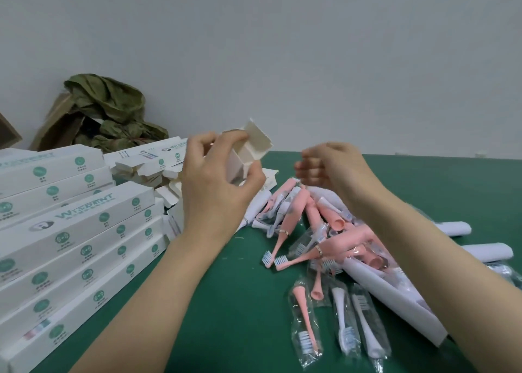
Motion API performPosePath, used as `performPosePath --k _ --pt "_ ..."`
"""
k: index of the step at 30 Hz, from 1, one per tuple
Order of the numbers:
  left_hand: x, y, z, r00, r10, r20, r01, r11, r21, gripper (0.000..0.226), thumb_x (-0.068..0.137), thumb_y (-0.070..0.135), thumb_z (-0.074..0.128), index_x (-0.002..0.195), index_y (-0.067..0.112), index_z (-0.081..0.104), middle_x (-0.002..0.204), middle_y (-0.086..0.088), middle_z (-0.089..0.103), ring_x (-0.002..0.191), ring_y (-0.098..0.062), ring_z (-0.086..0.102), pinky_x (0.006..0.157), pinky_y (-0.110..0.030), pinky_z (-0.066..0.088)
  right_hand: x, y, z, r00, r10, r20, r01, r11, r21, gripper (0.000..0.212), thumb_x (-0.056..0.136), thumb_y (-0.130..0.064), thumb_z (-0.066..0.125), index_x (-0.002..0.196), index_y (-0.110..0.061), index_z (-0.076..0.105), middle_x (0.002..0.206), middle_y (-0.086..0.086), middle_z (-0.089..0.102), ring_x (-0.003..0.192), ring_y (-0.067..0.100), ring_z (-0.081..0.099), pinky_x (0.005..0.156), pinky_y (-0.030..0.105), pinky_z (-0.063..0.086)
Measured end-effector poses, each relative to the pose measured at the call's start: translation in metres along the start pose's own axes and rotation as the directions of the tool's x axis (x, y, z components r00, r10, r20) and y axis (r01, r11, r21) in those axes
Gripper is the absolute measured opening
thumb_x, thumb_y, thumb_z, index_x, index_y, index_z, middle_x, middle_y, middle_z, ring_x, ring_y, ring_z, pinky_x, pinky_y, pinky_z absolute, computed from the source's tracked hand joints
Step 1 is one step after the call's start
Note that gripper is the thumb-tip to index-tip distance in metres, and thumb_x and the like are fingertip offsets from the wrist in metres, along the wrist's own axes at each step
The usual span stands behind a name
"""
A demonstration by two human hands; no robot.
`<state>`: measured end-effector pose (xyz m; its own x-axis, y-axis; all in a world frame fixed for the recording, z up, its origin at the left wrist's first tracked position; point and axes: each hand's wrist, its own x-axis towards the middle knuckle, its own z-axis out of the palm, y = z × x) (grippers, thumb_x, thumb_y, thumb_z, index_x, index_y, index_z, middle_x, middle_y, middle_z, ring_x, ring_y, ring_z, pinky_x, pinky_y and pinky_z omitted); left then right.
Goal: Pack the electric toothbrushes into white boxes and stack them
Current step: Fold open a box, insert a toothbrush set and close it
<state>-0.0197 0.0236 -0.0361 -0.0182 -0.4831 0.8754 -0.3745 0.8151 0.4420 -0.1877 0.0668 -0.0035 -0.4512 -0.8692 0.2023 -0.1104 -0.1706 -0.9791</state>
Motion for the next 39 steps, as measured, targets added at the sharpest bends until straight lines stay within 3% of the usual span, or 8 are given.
performPosePath --k 3,8,11,14,18,21,30,39 --pt "0.003 -0.003 -0.002 0.997 -0.074 -0.03 0.073 0.997 -0.038 0.04 0.076 0.039 0.053 0.11 0.023 0.065 0.104 0.0 0.039 0.09 -0.005 0.039 0.084 0.0 0.029 0.018 0.015 0.004 0.988 0.154 -0.006 -0.12 0.742 -0.659 0.023 0.094 -0.011 0.042 0.075 -0.002 0.052 0.074 0.016 0.065 0.059 0.025 0.06 0.062 0.032 0.055" --pt "-0.001 -0.004 0.0 0.994 -0.088 0.058 0.084 0.994 0.067 0.034 0.078 0.03 0.061 0.11 0.02 0.065 0.106 -0.002 0.037 0.1 -0.027 0.047 0.092 -0.045 0.043 0.038 0.047 0.021 0.954 0.296 -0.046 -0.136 0.291 -0.947 0.029 0.094 -0.033 0.049 0.092 -0.005 0.054 0.093 0.008 0.058 0.078 0.025 0.054 0.068 0.028 0.043" --pt "-0.005 -0.004 0.004 0.991 -0.066 0.113 0.058 0.995 0.076 0.033 0.081 0.023 0.066 0.113 0.017 0.063 0.111 -0.011 0.042 0.104 -0.033 0.046 0.093 -0.048 0.042 0.038 0.06 0.032 0.962 0.261 -0.078 -0.16 0.307 -0.938 0.024 0.088 -0.027 0.055 0.104 -0.009 0.057 0.096 0.006 0.059 0.079 0.024 0.055 0.061 0.026 0.043" --pt "-0.007 -0.006 0.009 0.99 -0.025 0.137 0.007 0.992 0.126 0.033 0.081 0.021 0.065 0.114 0.017 0.062 0.117 -0.015 0.047 0.107 -0.032 0.046 0.094 -0.04 0.036 0.04 0.062 0.039 0.961 0.268 -0.068 -0.187 0.449 -0.873 0.012 0.087 -0.016 0.052 0.084 -0.005 0.055 0.089 0.01 0.061 0.073 0.025 0.058 0.06 0.03 0.05" --pt "-0.009 -0.011 0.009 0.985 -0.054 0.164 0.036 0.993 0.109 0.035 0.082 0.026 0.062 0.117 0.022 0.06 0.118 -0.009 0.051 0.108 -0.024 0.039 0.092 -0.03 0.028 0.036 0.04 0.024 0.972 0.206 -0.11 -0.234 0.842 -0.486 0.012 0.084 -0.011 0.057 0.082 0.001 0.055 0.075 0.017 0.065 0.065 0.032 0.067 0.07 0.041 0.06" --pt "-0.015 -0.01 0.013 0.986 -0.028 0.162 -0.001 0.985 0.175 0.035 0.079 0.025 0.068 0.114 0.018 0.062 0.112 -0.009 0.054 0.103 -0.026 0.043 0.088 -0.031 0.03 0.028 0.016 0.002 0.986 0.095 -0.138 -0.104 0.993 -0.061 0.009 0.086 -0.01 0.061 0.083 -0.003 0.056 0.077 0.013 0.061 0.061 0.025 0.064 0.066 0.034 0.06" --pt "-0.016 -0.001 0.029 0.962 -0.084 0.261 -0.011 0.939 0.343 0.046 0.079 0.039 0.058 0.123 0.026 0.057 0.112 -0.003 0.054 0.101 -0.022 0.041 0.084 -0.031 0.027 -0.003 -0.032 -0.051 0.891 -0.206 -0.405 0.388 0.809 0.441 0.008 0.092 -0.01 0.059 0.086 -0.009 0.054 0.091 0.005 0.059 0.082 0.019 0.07 0.073 0.027 0.057" --pt "-0.018 0.002 0.025 0.967 -0.061 0.247 -0.021 0.948 0.319 0.047 0.075 0.044 0.056 0.118 0.024 0.059 0.104 -0.001 0.054 0.097 -0.021 0.044 0.08 -0.028 0.026 -0.013 -0.012 -0.015 0.923 -0.284 -0.26 0.336 0.924 0.181 0.023 0.088 -0.009 0.064 0.106 0.001 0.054 0.096 0.011 0.06 0.094 0.022 0.066 0.073 0.029 0.059"
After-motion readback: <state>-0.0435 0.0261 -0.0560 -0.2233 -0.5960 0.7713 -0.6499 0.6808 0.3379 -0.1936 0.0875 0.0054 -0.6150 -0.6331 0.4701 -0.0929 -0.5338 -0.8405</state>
